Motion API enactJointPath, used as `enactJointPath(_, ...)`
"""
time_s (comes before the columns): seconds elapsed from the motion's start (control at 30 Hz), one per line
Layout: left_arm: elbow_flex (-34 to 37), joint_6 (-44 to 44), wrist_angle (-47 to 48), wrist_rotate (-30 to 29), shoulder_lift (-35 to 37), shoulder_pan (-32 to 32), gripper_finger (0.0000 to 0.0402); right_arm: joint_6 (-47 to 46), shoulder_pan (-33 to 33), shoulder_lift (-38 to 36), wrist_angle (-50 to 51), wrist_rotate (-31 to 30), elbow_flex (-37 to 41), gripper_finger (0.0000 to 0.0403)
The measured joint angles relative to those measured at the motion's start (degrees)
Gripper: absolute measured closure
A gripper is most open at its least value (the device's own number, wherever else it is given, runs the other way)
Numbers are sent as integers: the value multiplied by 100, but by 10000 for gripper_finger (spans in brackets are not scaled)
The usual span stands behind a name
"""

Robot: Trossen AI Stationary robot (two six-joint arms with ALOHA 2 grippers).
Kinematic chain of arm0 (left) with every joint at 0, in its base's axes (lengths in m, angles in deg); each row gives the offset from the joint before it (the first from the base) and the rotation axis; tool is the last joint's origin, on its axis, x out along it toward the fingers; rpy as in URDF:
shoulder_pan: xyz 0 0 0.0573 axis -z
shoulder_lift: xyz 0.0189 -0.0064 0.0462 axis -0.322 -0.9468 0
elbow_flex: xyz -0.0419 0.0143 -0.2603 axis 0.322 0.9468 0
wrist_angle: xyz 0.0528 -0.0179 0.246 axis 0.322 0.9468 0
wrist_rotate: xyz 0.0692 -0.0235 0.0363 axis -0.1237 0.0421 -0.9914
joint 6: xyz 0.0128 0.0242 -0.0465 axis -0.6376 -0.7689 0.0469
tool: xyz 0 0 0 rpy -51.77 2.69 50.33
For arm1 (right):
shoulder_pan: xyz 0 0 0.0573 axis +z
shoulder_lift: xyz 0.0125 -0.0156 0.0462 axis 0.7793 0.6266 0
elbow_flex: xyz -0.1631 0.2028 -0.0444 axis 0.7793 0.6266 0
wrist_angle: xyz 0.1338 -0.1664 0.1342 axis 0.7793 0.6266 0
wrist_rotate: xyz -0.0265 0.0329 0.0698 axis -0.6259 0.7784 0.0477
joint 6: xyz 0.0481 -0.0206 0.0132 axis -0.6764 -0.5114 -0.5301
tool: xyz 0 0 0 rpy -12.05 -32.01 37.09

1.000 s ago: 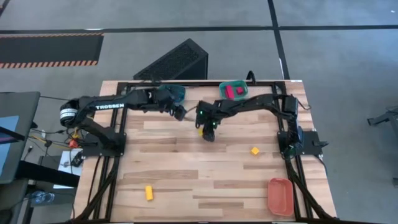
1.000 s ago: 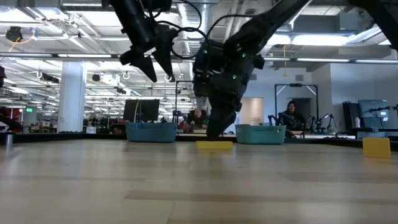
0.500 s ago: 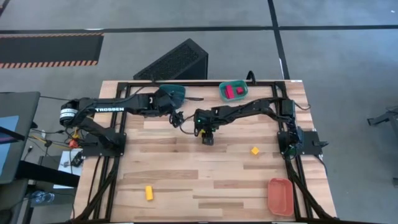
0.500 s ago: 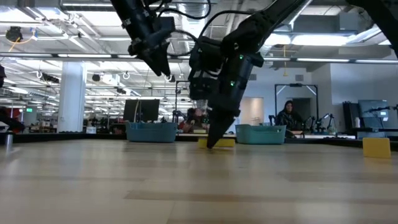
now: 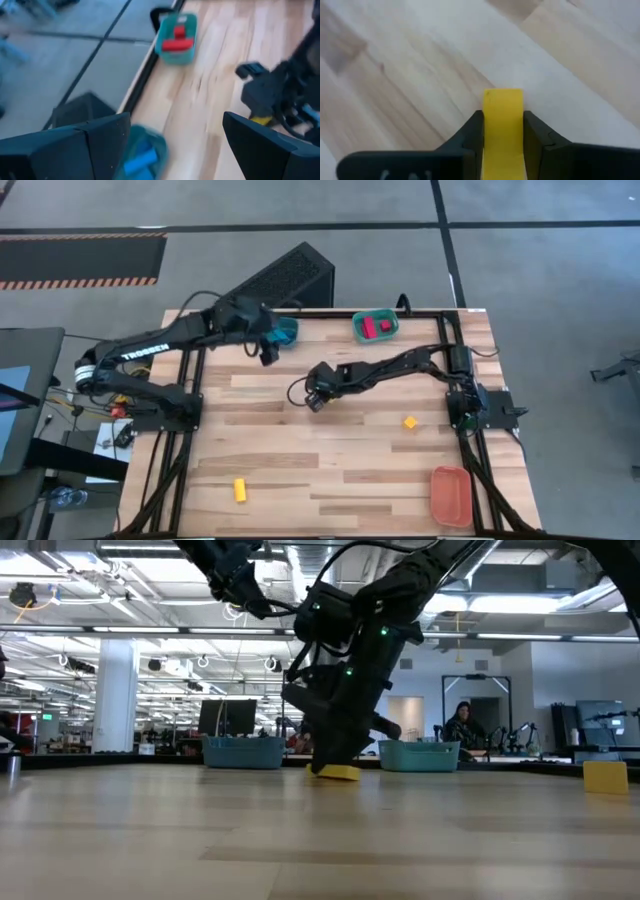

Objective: Sort & place blocks by color
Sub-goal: Put the top yellow block into the orange bin

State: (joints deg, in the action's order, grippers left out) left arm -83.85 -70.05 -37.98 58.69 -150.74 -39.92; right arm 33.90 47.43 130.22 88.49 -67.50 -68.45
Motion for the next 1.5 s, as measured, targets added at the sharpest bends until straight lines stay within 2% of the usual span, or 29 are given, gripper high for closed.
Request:
enactJointPath(0.13,0,-238,-398,699,3,-511,95,-1013,204,-90,-193,-307,13,310)
enactJointPath(0.3,0,242,-47,1350,122,-860,95,-1686,503,-268,-618,-391,35,310)
enactJointPath(0.6,0,384,66,1648,613,-813,95,-1856,791,-1059,-946,-1150,18,310)
enactJointPath(0.7,0,274,28,1720,694,-744,95,-1561,793,-1414,-1060,-1153,18,310)
enactJointPath(0.83,0,199,15,1958,595,-651,95,-614,782,-2011,-1168,-1157,7,310)
enactJointPath(1.07,0,616,86,2197,169,-283,95,654,793,-3114,-341,-1171,16,297)
enactJointPath(1.17,0,914,-99,2197,-32,-17,95,1091,790,-3580,-317,-1180,335,300)
enactJointPath(1.27,0,1494,-643,2062,-352,226,95,1604,786,-4054,-297,-1164,770,303)
enactJointPath(1.37,0,2344,-1441,2024,-861,360,95,1735,780,-4588,-157,-1192,1216,302)
enactJointPath(1.5,0,3744,-2816,2612,-1587,440,95,1757,783,-5324,-119,-1147,1730,302)
